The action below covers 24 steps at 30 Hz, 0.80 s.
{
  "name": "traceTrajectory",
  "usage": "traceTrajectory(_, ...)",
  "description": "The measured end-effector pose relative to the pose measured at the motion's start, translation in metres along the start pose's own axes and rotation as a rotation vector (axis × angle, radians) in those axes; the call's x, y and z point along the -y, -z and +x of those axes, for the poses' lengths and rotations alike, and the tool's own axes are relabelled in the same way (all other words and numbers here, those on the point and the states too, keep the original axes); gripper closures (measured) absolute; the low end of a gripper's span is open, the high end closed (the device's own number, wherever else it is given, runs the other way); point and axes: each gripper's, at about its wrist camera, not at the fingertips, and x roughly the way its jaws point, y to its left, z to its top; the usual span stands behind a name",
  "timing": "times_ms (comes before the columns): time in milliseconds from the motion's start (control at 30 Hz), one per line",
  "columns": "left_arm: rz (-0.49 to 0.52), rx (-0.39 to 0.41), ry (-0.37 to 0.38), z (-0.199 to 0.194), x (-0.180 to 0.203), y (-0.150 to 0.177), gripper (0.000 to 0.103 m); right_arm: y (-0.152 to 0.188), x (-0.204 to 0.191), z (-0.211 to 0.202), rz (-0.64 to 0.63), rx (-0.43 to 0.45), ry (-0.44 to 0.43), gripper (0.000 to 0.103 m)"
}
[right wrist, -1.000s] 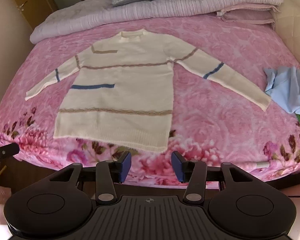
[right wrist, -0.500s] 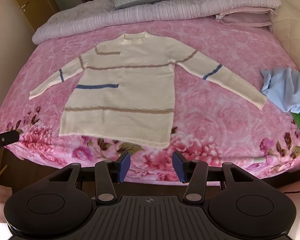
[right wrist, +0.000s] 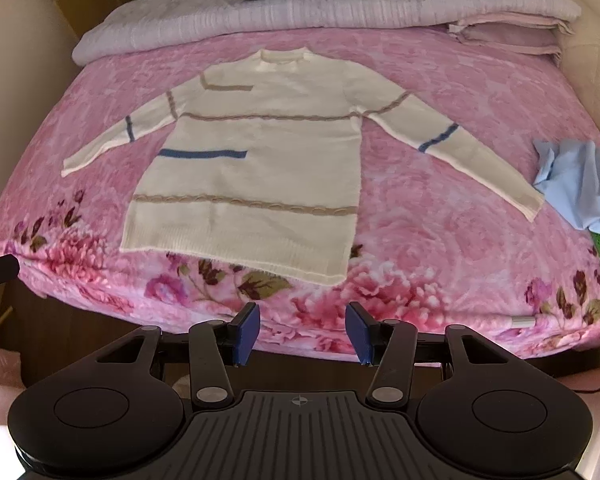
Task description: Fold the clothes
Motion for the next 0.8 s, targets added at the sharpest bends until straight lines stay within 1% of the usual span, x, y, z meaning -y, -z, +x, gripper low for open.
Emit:
traceTrajectory(133,-0.012,-0.001,-0.020,-0.003,-0.004,0.004,0.061,0.001,-0.004,-0.002,-0.021,0.002,-0.015,0.052)
traceTrajectory(333,-0.003,0.000,-0.022,-0.007,0.002,0.007,0.060,0.002,-0.002,-0.005,-0.026,0.012,-0.019,0.052)
traceTrajectory(567,0.033,0.006,-0.007,-0.008,0.021,0.009,0.059,0.004,0.014,-0.012,-0.004,0.022,-0.008,0.052)
traceTrajectory(800,0.095,0.002,0.030,-0.006,0.047,0.012,0.058,0.011,0.037,-0.023,0.045,0.034,0.013,0.052)
